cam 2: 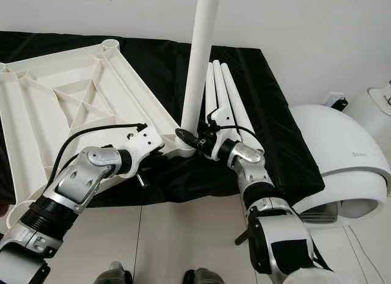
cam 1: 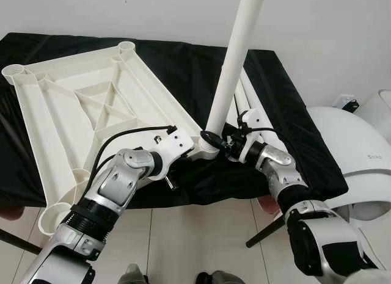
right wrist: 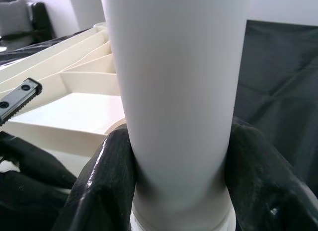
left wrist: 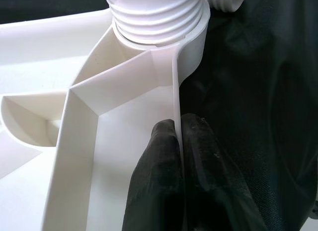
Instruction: Building children table
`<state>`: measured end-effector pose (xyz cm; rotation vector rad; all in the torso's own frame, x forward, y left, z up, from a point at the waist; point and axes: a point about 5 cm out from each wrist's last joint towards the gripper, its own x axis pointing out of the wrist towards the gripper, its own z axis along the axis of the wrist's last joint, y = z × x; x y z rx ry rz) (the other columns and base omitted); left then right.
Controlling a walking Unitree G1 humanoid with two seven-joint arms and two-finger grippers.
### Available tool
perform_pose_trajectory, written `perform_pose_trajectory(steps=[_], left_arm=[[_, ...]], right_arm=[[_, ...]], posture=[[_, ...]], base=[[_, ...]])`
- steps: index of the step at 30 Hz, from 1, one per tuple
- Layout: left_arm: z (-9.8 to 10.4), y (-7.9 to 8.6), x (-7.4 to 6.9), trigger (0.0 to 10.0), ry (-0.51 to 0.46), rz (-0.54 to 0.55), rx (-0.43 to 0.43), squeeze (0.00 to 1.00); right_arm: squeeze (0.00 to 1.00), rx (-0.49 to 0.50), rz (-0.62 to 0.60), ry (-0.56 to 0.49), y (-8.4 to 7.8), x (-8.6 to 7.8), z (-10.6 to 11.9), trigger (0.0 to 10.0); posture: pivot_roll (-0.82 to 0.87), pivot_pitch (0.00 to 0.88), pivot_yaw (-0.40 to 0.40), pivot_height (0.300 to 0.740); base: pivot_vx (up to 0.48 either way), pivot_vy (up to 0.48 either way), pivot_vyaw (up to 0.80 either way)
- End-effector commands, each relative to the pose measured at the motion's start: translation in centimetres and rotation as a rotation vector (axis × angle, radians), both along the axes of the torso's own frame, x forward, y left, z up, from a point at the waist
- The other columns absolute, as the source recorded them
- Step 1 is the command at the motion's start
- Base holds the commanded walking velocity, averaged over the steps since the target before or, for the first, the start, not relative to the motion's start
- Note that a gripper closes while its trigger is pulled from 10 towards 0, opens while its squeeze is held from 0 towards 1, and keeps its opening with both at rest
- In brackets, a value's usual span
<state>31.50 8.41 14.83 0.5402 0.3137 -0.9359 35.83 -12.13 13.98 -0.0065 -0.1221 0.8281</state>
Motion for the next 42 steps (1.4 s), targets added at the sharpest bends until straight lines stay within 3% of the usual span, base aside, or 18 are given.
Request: perform_pose_trajectory(steps=[1, 10, 15, 34, 42], left_arm=[[0.9, -0.4, 0.1, 10.0, -0.039, -0.001, -0.007, 0.00], [0.8, -0.5, 0.0, 10.0, -0.038, -0.006, -0.007, 0.00], [0.8, -0.5, 0.0, 10.0, -0.038, -0.007, -0.006, 0.00], [0.7, -0.8, 0.0, 10.0, -0.038, -0.008, -0.009, 0.00], [0.7, -0.8, 0.0, 10.0, -0.038, -0.008, -0.009, 0.00]], right_arm=[[0.00, 0.036, -0.059, 0.016, 0.4, 0.0, -0.2, 0.0], [0.00, 0.090, -0.220, 0.045, 1.5, -0.1, -0.1, 0.0], [0.00, 0.090, -0.245, 0.038, 1.8, -0.4, 0.0, 0.0], [0.00, 0.119, -0.541, 0.018, 5.6, -3.0, 0.2, 0.0], [0.00, 0.115, -0.538, 0.041, 6.1, -3.5, 0.2, 0.0]], posture=[[0.01, 0.040, -0.055, 0.740], [0.01, 0.037, -0.057, 0.740], [0.01, 0.034, -0.058, 0.740], [0.02, 0.027, -0.066, 0.740], [0.01, 0.032, -0.065, 0.740]], base=[[0.000, 0.000, 0.00], [0.000, 0.000, 0.00], [0.000, 0.000, 0.00], [0.000, 0.000, 0.00], [0.000, 0.000, 0.00]])
